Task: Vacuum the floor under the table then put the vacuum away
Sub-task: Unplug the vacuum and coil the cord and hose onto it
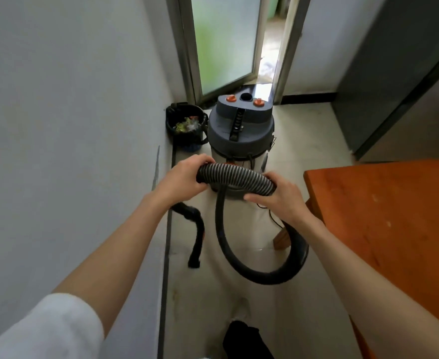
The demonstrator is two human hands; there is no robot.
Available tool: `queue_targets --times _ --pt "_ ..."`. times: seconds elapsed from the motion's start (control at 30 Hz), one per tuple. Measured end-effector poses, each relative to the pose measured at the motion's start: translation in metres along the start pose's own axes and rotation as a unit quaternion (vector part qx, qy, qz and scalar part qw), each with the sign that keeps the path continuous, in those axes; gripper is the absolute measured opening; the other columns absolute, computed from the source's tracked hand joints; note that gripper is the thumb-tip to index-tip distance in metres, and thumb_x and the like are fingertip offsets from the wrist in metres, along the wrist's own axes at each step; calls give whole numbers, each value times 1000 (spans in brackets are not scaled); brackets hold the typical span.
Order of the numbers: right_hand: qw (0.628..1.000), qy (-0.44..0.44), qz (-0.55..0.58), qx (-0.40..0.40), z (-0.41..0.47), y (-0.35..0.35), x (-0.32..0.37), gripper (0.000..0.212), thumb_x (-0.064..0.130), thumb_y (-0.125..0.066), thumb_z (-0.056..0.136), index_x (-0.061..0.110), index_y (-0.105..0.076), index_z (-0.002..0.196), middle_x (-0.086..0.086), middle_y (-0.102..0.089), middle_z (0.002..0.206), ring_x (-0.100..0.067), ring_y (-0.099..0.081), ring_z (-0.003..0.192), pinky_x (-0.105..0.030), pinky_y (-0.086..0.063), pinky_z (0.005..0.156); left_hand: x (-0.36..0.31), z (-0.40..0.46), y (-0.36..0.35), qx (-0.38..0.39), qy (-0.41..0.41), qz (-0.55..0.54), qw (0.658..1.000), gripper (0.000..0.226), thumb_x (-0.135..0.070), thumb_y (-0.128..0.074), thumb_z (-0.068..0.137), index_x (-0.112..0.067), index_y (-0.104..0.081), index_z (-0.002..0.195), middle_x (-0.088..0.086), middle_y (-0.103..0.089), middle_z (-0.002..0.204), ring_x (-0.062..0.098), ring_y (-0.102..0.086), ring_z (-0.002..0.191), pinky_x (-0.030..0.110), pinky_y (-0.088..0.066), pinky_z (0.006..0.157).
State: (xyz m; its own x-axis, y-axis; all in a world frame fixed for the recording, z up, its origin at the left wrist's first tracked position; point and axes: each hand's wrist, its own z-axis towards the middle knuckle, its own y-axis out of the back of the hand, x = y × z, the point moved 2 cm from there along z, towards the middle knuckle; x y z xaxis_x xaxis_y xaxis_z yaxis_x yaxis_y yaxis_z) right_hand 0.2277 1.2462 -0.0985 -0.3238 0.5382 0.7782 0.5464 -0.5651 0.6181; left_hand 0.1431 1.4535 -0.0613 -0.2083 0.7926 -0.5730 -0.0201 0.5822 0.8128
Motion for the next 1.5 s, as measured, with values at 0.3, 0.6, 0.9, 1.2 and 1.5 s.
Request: queue_targets --times 0.3,0.6,0.9,1.2,1.5 --pt "993 -27 108 -27 68 -4 -8 40 42 -75 74 25 -56 105 10 -59 91 -9 -60 88 -30 -56 76 31 82 10 -13 -62 17 998 50 -9 -70 78 -17 -48 122 -2 -53 112 12 -49 103 36 -48 93" --pt "977 -137 163 -13 164 -37 -53 36 42 -73 77 17 -62 102 3 -62 85 -10 -60 77 -17 -43 61 103 196 -13 71 -69 102 990 55 -23 -64 86 -22 -39 135 1 -47 133 18 -36 126 39 -25 111" --pt "970 -217 -97 -41 273 -107 -130 50 62 -49 83 22 -54 112 8 -49 100 -15 -47 101 -39 -39 91 203 312 -86 129 -77 57 987 50 -33 -70 80 -26 -47 124 -6 -56 118 13 -49 113 36 -35 104" --pt "930 -364 10 -55 329 -162 -213 51 56 -55 86 14 -54 114 -2 -52 110 -21 -49 110 -44 -42 97 251 377 -159 105 39 -37 993 55 -35 -70 80 -15 -49 126 0 -52 120 13 -48 114 29 -39 99" --pt "952 -300 -29 -57 357 -154 -229 56 51 -61 83 6 -53 115 -7 -50 113 -22 -46 110 -40 -38 98 272 379 -186 70 56 49 995 61 -60 -65 72 -13 -57 110 1 -58 105 15 -55 96 30 -46 83"
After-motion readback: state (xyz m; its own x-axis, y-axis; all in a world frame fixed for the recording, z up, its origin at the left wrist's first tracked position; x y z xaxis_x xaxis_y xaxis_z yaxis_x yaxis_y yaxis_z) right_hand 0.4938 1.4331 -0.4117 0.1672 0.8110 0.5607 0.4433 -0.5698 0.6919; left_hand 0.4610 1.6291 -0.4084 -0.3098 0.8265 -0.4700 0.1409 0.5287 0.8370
